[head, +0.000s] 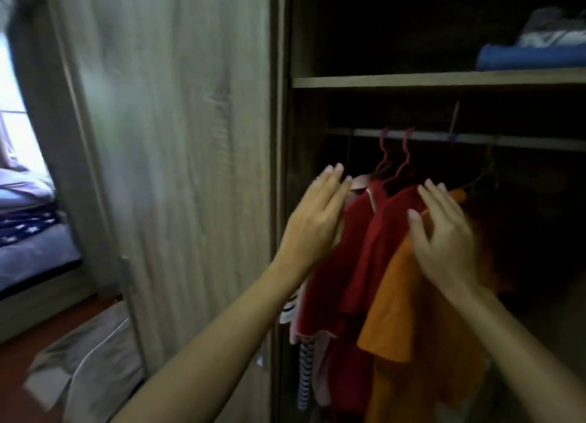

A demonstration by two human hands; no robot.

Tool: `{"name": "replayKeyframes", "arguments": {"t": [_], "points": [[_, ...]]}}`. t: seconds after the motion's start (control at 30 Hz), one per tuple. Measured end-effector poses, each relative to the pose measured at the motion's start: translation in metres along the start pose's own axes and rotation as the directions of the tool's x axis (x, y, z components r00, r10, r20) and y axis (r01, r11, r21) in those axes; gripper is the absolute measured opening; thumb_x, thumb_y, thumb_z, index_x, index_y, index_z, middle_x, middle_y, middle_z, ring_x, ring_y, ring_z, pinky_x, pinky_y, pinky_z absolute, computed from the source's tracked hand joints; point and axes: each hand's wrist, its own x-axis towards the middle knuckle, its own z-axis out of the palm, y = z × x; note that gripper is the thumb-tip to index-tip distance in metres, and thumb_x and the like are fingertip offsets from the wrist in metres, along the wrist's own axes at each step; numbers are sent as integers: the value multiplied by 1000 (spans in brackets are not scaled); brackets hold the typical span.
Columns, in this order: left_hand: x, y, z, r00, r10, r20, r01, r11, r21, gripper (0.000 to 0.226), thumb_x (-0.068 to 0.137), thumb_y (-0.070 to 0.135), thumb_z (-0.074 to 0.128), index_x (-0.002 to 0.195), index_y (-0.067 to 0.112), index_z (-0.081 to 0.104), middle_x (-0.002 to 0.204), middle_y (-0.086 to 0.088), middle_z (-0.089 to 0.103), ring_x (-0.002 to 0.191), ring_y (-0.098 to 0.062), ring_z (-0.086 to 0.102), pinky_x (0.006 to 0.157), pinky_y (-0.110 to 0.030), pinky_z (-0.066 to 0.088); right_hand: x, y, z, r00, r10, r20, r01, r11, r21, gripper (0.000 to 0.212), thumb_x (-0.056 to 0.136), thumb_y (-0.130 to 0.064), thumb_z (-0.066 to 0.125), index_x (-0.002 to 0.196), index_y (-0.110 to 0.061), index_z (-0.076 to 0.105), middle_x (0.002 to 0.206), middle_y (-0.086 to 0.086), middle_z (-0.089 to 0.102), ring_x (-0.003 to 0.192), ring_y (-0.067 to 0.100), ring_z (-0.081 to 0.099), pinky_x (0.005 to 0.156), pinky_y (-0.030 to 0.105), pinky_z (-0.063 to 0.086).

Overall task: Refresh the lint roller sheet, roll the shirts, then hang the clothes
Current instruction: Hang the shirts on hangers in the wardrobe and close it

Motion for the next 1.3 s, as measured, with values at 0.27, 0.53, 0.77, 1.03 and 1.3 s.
{"name": "replayKeyframes", "arguments": {"t": [0.27, 0.53, 0.77, 1.03, 1.3], "points": [[-48, -141, -66, 993, -111, -42, 116, 983, 140, 52, 95, 10, 44, 144, 0, 32, 154, -21, 24, 145, -31, 16, 117, -43, 22, 7, -156, 108, 965, -251, -72, 249, 968, -28, 50, 95, -22, 47, 140, 0, 43, 148, 14, 41, 143, 25, 29, 116, 46, 26], [-56, -251, -83, 998, -61, 9, 59, 985, 163, 54, 100, 23, 35, 149, 2, 21, 157, -21, 11, 147, -32, 7, 120, -44, 12, 24, -230, 209, 954, -291, -77, 255, 916, -310, 56, 96, -21, 46, 145, 3, 32, 153, 19, 29, 145, 30, 21, 120, 43, 14], [-59, -310, -59, 988, -111, 108, 89, 978, 188, 67, 99, 46, 26, 151, 11, 2, 158, -19, 0, 147, -31, -4, 119, -40, -6, 33, -221, 249, 961, -269, 62, 252, 763, -596, 72, 98, -44, 40, 148, 3, 19, 157, 20, 18, 147, 30, 13, 121, 43, 10], [-61, -318, -40, 994, -103, 45, 93, 978, 187, 64, 100, 44, 19, 150, 12, -4, 157, -24, 6, 145, -31, -4, 117, -53, 4, 34, -215, 259, 951, -310, -5, 226, 704, -674, 73, 97, -53, 37, 147, 0, 27, 155, 17, 27, 145, 28, 24, 119, 43, 20], [-63, -306, -23, 994, -95, -50, 100, 988, 114, 61, 101, 41, 19, 151, 8, 4, 154, -30, 13, 144, -38, 2, 116, -53, 3, 34, -205, 253, 941, -339, -17, 242, 705, -666, 75, 95, -56, 40, 145, 0, 32, 153, 16, 32, 143, 27, 29, 118, 41, 19]]}}
